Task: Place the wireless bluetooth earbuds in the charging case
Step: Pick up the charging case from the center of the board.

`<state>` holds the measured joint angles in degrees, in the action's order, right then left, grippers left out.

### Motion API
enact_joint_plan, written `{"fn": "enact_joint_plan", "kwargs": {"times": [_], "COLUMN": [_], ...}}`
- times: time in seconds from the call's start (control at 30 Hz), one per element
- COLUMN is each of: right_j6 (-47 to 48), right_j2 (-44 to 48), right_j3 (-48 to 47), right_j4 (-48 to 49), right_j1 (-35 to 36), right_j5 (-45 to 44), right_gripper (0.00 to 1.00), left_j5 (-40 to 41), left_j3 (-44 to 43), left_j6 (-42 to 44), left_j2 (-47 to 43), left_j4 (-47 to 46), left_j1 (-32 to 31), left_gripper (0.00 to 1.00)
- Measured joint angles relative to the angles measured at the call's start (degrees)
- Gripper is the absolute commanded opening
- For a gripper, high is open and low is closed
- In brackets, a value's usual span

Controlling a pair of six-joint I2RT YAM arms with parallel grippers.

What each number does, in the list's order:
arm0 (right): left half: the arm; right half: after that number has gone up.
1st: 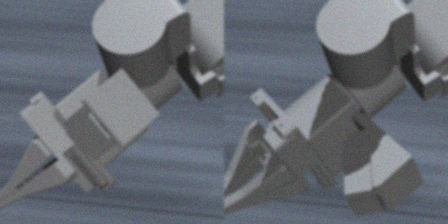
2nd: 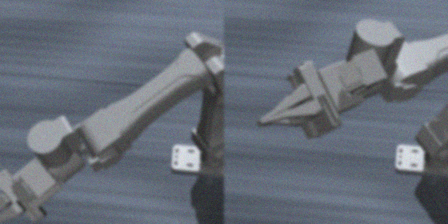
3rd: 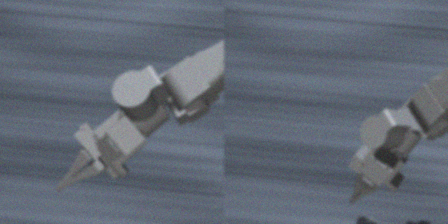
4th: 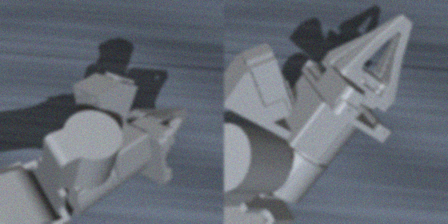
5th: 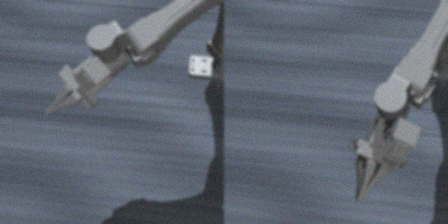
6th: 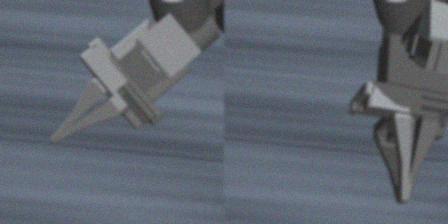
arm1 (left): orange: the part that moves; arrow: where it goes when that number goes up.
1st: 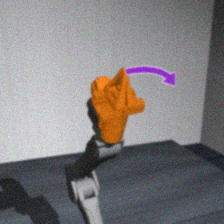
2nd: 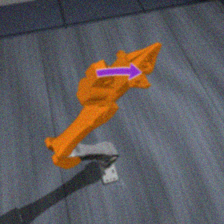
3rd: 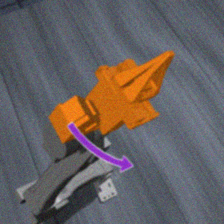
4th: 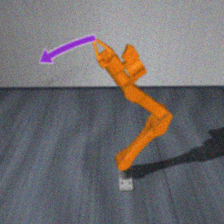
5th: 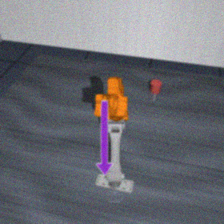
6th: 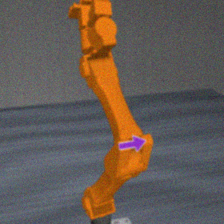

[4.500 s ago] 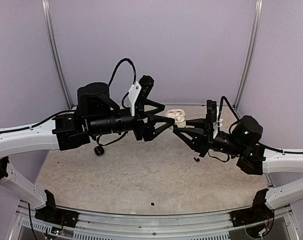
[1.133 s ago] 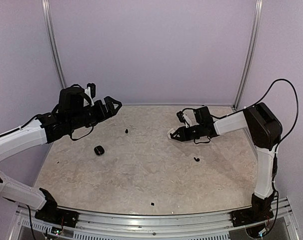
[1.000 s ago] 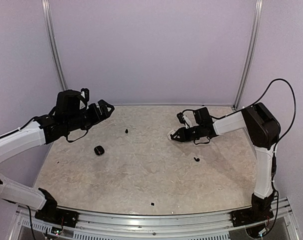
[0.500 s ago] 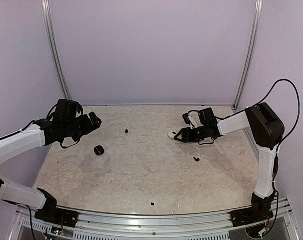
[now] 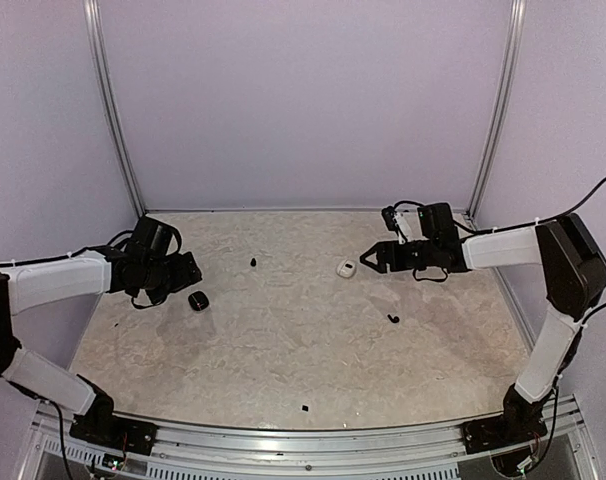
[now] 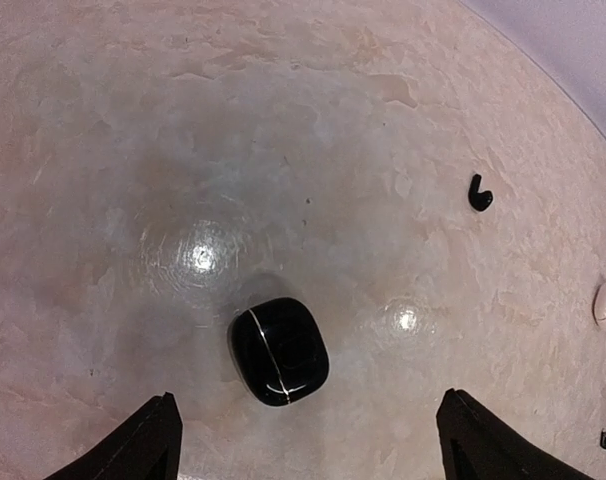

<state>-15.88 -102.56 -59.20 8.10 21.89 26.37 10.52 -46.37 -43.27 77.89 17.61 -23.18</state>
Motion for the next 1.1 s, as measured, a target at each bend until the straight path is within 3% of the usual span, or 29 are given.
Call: {"fn": "enact_joint_plan", "kwargs": {"times": [0.33,0.53,0.67,1.0,1.1], "right_j6": [1.2,1.5,1.9,2.8,2.8], "right_j2": [8.1,10.0,10.6,11.7,11.8], "right_j3": [4.5,5.7,6.0,6.0,6.0], "right_j4": [1.5,2.1,2.1,2.1,2.0], "right_j1": [0.0,0.0,0.0,0.0,0.0], "right_j5": [0.8,0.9,0.8,0.9,1.0], "right_gripper": [0.76,0.76,0.77,0.77,0.76], "left_j5": [2.4,4.1,6.0,9.5,9.9], "left_j3": [0.0,-0.9,-2.8,-4.8,-5.5], "left_j6": [-0.2,-0.2,0.3,2.8,3.7], "left_j2": [12.5,17.1,19.4,22.4,23.3], "left_j4": [-1.1,-2.4,-2.9,-3.9,-4.4], "left_j1": [-1.7,-3.3,-3.8,-4.3,-4.3], "left_gripper": [0.81,0.72,0.65,0.64,0.59]}}
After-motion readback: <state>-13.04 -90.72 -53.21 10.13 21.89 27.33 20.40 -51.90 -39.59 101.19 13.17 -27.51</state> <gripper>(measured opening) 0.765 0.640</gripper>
